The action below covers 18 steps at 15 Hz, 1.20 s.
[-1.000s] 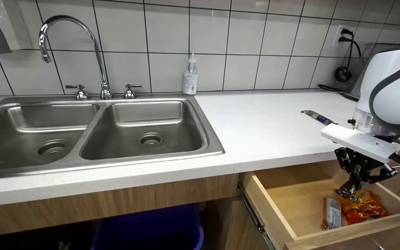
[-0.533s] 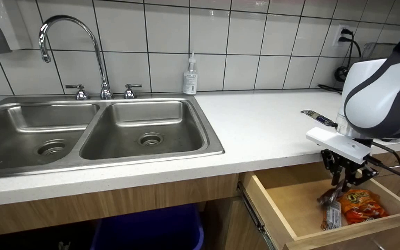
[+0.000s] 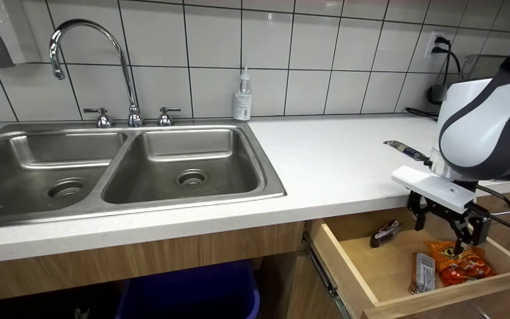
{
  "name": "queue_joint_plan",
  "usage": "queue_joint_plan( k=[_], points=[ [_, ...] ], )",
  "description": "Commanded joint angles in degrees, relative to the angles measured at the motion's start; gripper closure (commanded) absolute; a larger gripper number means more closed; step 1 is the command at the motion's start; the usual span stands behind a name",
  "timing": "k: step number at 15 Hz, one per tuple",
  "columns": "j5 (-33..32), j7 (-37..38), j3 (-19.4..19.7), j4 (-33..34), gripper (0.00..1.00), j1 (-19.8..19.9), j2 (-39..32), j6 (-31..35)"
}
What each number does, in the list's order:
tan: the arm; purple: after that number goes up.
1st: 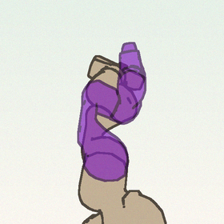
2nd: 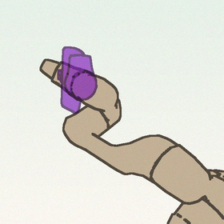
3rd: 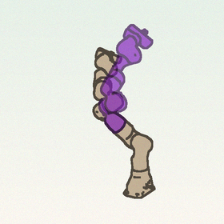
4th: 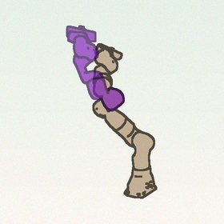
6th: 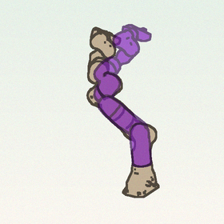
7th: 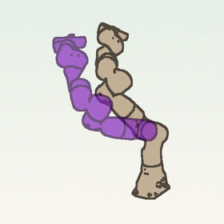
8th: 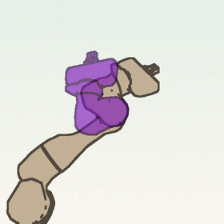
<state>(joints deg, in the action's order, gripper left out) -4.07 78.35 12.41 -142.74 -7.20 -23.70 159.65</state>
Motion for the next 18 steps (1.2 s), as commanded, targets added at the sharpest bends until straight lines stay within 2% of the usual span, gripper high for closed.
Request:
queue_joint_plan(
  k=[1, 8, 13, 18],
  points=[
    [0.14, 0.72, 1.69, -1.83, 0.00, -1.99, 2.64, 1.84],
    [-1.48, 1.23, 5.47, -6.72, 0.00, -5.40, 7.07, 6.71],
    [-2.54, -0.11, 6.51, -9.03, 0.00, -5.81, 11.51, 7.66],
    [-7.77, -0.40, 7.66, -9.37, 0.00, -4.26, 16.13, 5.68]
  ],
)
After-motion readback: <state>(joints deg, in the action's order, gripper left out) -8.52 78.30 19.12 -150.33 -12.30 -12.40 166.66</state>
